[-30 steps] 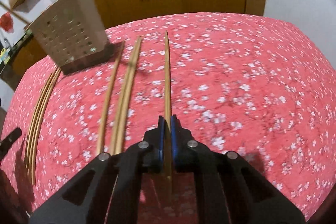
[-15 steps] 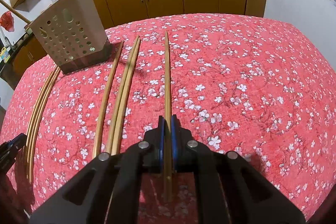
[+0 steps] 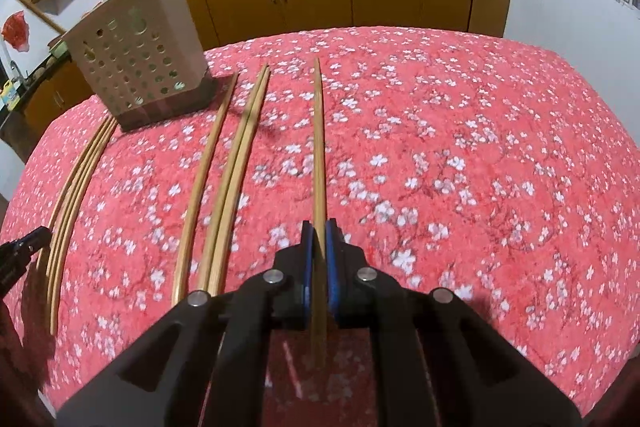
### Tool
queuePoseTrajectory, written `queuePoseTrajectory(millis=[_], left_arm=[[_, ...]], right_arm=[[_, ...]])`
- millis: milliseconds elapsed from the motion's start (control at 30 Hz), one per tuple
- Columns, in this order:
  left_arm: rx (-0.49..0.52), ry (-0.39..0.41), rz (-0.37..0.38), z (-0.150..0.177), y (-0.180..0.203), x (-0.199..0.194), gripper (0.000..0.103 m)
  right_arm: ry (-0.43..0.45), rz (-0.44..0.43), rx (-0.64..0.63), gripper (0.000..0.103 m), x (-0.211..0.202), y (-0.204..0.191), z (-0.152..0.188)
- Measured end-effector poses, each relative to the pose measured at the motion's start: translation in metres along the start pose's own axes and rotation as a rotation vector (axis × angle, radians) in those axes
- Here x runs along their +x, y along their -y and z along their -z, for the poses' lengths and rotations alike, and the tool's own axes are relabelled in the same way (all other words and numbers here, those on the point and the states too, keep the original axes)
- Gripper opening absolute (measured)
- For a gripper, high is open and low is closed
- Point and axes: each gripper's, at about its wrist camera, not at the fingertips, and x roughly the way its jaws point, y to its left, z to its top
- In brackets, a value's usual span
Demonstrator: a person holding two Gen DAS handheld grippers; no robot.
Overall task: Organize utensils
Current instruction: 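Grasp another wooden chopstick with the right gripper while the left gripper grasps one, then lift both held chopsticks upright and carry them above the utensil holder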
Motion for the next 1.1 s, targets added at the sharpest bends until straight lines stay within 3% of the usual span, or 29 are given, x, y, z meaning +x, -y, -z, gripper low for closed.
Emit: queuePoseTrajectory(millis=[233, 1100], left_arm=[[-0.083, 0.021, 0.029, -0.021, -0.022, 0.016, 0.008], [-0.087, 0.035, 0.034, -0.018, -0.023, 0.015, 0.008]], right_arm=[[0.024, 0.005, 0.013, 0.008, 0.015, 0.005, -0.017], [0.028, -0.005, 0.023, 0.008, 0.019, 0.008, -0.019]])
